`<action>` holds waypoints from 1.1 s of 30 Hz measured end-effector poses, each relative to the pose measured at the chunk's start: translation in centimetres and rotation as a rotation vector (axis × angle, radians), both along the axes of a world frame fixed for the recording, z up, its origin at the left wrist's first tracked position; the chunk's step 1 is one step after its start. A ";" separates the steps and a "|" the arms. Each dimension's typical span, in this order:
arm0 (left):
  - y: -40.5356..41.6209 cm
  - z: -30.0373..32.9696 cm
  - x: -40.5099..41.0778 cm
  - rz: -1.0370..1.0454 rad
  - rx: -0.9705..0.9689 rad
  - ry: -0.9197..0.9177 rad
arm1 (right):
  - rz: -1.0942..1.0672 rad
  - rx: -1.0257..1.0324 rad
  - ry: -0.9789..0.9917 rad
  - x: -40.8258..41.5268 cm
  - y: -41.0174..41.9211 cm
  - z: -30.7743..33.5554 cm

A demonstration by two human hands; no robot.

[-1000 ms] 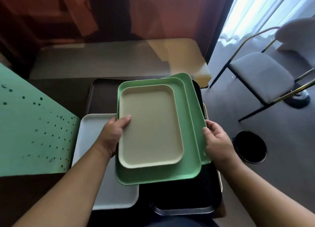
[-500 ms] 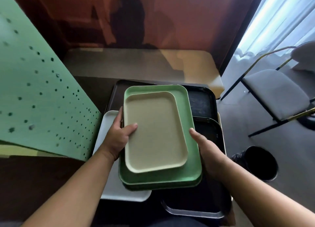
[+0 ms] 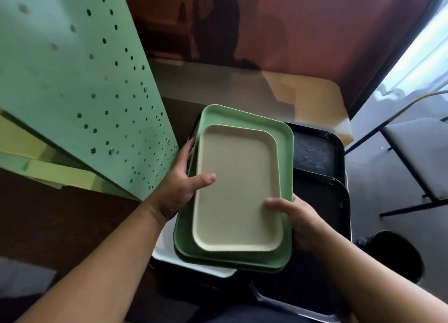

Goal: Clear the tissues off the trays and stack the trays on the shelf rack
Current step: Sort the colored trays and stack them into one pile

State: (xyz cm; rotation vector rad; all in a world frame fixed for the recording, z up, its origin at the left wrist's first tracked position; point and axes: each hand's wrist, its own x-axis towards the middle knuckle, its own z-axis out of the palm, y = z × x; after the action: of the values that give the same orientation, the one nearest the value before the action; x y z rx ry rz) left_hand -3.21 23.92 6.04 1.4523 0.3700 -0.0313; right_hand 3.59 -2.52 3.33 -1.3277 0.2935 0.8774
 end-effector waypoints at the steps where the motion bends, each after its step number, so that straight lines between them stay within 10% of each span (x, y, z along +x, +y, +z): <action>1: 0.1 -0.2 -0.1 0.001 -0.030 0.029 | -0.018 -0.010 0.010 0.1 0.0 0.0; 5: 1.0 -1.9 -0.6 0.086 -0.092 0.197 | -0.028 -0.063 0.023 0.4 -1.4 -0.5; 10: 1.4 -5.5 -2.5 -0.073 0.882 0.686 | -0.031 -0.095 0.049 -0.7 -3.7 -1.5; 17: -1.0 -8.4 -3.1 -0.178 1.288 0.771 | -0.021 -0.114 0.074 -1.8 -4.4 -2.3; 33: 1.0 -6.9 -3.5 0.375 0.399 0.418 | -0.079 -0.140 0.134 -2.2 -1.5 -1.7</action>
State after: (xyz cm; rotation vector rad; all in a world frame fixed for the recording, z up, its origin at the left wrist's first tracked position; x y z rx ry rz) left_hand -6.67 24.91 -0.87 1.7451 1.0329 0.0448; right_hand 1.40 -4.02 1.59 -1.3788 0.5166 0.8937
